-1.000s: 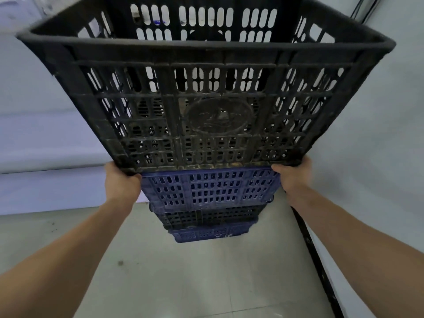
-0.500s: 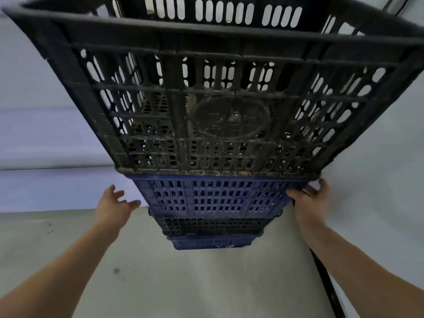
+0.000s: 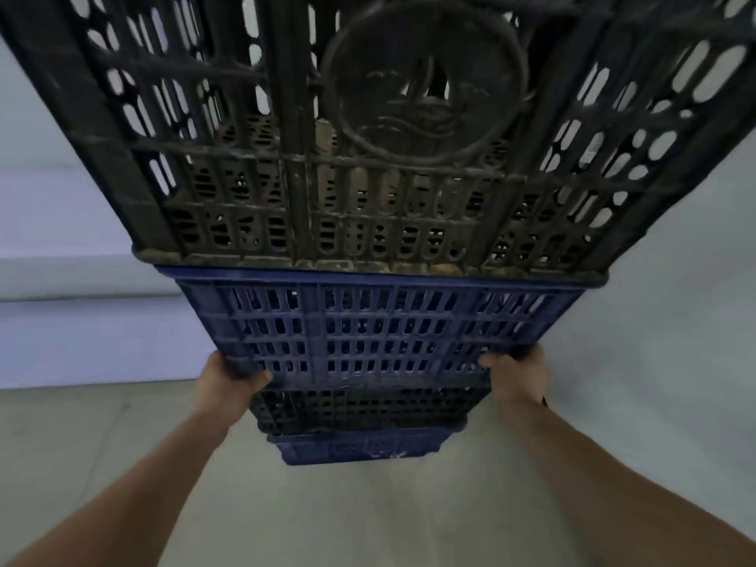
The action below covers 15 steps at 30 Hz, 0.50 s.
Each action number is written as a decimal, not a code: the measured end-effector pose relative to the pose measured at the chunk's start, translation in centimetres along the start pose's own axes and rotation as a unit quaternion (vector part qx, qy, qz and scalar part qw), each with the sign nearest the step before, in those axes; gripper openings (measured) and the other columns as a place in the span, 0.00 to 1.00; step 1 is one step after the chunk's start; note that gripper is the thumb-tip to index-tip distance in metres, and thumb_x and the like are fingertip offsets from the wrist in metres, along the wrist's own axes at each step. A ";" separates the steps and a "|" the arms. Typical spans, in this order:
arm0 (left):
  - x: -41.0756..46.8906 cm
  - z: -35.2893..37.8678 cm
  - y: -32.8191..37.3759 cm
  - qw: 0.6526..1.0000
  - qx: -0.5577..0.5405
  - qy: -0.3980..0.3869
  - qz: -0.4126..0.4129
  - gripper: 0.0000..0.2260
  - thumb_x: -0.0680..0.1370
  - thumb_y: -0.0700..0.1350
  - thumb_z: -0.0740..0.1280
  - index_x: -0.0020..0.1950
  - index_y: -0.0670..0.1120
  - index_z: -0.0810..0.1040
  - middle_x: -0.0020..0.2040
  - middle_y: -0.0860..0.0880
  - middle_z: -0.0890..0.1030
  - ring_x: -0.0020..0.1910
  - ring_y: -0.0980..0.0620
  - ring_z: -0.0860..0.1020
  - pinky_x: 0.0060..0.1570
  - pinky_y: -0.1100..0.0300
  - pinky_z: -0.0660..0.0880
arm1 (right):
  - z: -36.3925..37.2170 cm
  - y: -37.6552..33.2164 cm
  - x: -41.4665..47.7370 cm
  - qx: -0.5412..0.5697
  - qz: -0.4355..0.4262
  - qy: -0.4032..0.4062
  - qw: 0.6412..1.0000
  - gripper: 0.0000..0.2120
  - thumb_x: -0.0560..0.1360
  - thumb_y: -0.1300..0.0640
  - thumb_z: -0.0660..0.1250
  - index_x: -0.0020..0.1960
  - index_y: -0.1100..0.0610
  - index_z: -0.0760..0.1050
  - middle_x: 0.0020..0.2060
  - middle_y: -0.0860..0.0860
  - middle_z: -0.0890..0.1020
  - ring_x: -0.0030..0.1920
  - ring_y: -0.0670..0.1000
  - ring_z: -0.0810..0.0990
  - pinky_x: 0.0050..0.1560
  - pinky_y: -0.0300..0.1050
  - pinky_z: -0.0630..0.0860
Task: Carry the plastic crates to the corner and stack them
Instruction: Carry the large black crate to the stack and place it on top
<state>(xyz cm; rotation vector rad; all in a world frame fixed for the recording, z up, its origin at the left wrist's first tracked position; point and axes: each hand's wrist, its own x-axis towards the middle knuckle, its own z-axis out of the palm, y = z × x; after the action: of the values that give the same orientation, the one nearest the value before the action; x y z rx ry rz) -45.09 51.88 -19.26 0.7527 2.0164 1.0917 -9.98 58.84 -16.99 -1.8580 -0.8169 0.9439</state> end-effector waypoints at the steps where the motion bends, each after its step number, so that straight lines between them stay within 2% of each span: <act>1: 0.3 0.1 -0.3 1.000 0.006 0.005 0.004 0.18 0.74 0.38 0.75 0.59 0.43 0.72 0.54 0.47 0.77 0.53 0.45 0.75 0.53 0.51 0.71 | 0.2 0.5 0.1 0.001 0.001 -0.004 1.000 0.27 0.72 0.67 0.72 0.69 0.57 0.71 0.59 0.55 0.80 0.59 0.61 0.78 0.59 0.59 0.76; 3: 0.8 0.3 -0.8 1.000 0.027 0.008 0.005 0.18 0.74 0.40 0.76 0.60 0.42 0.73 0.54 0.46 0.78 0.51 0.45 0.75 0.52 0.50 0.72 | 0.6 1.7 0.5 0.006 0.003 -0.008 1.000 0.31 0.71 0.68 0.72 0.70 0.55 0.69 0.60 0.53 0.79 0.59 0.59 0.78 0.63 0.62 0.76; 6: 1.6 0.3 -1.9 0.998 0.061 0.005 0.009 0.17 0.74 0.42 0.76 0.59 0.40 0.76 0.57 0.42 0.81 0.50 0.44 0.76 0.52 0.49 0.73 | 1.2 3.2 1.2 0.000 0.012 -0.012 1.000 0.31 0.70 0.67 0.74 0.71 0.54 0.71 0.60 0.53 0.80 0.59 0.59 0.79 0.62 0.61 0.76; 8: 2.0 0.1 -2.5 0.996 0.088 0.002 0.029 0.18 0.75 0.43 0.75 0.61 0.40 0.76 0.59 0.40 0.82 0.53 0.41 0.78 0.53 0.49 0.73 | 1.3 4.1 1.8 -0.005 0.014 -0.010 1.000 0.30 0.70 0.64 0.75 0.70 0.54 0.72 0.58 0.53 0.81 0.58 0.59 0.80 0.61 0.60 0.76; 11: 2.4 -0.3 -3.2 0.987 0.144 -0.006 0.070 0.19 0.76 0.48 0.73 0.62 0.40 0.75 0.60 0.40 0.81 0.57 0.38 0.79 0.51 0.50 0.73 | 1.4 5.1 2.3 -0.006 -0.001 -0.009 1.000 0.31 0.71 0.61 0.76 0.71 0.54 0.68 0.57 0.51 0.78 0.55 0.56 0.77 0.61 0.60 0.76; 13: 2.7 -0.7 -3.4 0.982 0.165 -0.005 0.091 0.19 0.75 0.48 0.74 0.61 0.40 0.76 0.59 0.39 0.82 0.56 0.37 0.79 0.49 0.51 0.72 | 1.4 5.7 2.3 -0.017 -0.015 -0.012 1.000 0.30 0.73 0.58 0.76 0.71 0.53 0.67 0.56 0.50 0.78 0.55 0.57 0.77 0.61 0.60 0.75; 15: 3.1 -1.1 -3.3 0.978 0.176 -0.003 0.108 0.19 0.74 0.46 0.75 0.60 0.39 0.77 0.57 0.39 0.82 0.51 0.40 0.79 0.48 0.52 0.71 | 1.4 6.2 2.1 -0.039 -0.038 -0.009 0.998 0.30 0.74 0.55 0.76 0.72 0.52 0.67 0.55 0.48 0.78 0.55 0.56 0.77 0.61 0.59 0.75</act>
<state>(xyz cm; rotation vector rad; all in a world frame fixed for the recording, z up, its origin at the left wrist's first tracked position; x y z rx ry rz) -48.28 52.16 -22.65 1.1783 2.1895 0.8534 -9.17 58.62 -23.59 -1.8726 -0.9414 0.8937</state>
